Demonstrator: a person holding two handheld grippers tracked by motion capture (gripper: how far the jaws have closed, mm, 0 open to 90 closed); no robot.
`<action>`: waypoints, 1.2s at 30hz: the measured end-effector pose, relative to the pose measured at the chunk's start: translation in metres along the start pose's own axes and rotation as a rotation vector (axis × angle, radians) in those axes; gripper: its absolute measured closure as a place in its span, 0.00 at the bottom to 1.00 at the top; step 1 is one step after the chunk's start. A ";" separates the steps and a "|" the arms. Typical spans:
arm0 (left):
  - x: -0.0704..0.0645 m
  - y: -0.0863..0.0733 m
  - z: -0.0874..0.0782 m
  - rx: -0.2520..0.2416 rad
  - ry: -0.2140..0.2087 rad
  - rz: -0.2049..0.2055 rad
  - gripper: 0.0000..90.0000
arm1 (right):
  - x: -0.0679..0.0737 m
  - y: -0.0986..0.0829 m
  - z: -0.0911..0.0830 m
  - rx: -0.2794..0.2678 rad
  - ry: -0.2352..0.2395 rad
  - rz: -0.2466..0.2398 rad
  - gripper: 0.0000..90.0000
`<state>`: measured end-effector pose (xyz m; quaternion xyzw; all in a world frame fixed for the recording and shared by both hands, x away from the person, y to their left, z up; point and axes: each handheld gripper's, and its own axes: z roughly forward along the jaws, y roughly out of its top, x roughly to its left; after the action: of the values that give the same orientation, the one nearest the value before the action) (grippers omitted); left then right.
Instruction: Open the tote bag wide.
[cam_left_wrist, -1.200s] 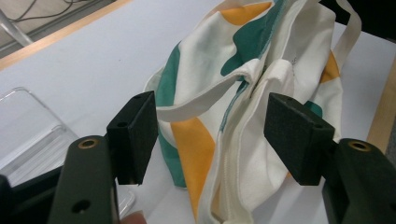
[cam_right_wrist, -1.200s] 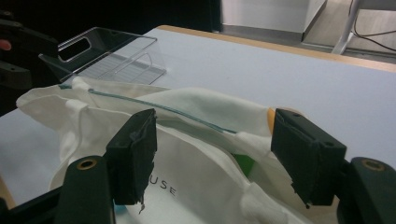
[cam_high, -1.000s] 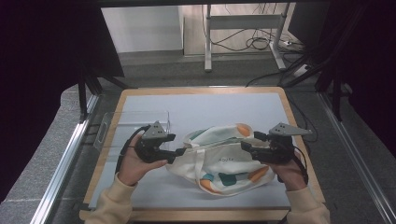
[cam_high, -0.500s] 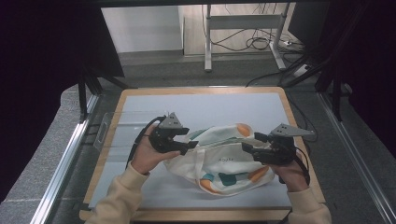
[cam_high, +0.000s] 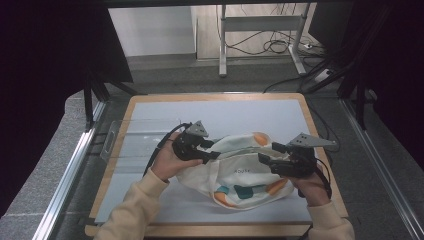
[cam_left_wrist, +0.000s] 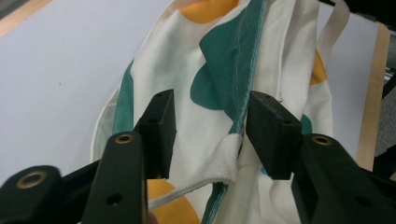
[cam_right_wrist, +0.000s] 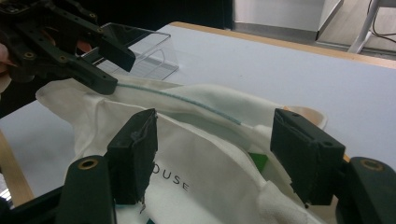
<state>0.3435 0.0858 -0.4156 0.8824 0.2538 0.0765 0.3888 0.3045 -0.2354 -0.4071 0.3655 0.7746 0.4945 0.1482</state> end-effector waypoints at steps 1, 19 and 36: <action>0.000 0.000 0.001 0.009 -0.003 0.002 0.64 | 0.000 0.000 0.000 0.002 0.001 -0.001 0.35; -0.003 0.000 0.005 0.059 -0.027 0.025 0.90 | 0.001 0.000 0.000 0.016 0.017 -0.011 0.37; 0.000 -0.001 0.004 0.056 -0.038 0.031 0.91 | 0.031 0.025 0.032 0.161 0.147 -0.211 0.38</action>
<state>0.3448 0.0841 -0.4191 0.8980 0.2348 0.0585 0.3676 0.3129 -0.1861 -0.3959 0.2556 0.8545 0.4380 0.1125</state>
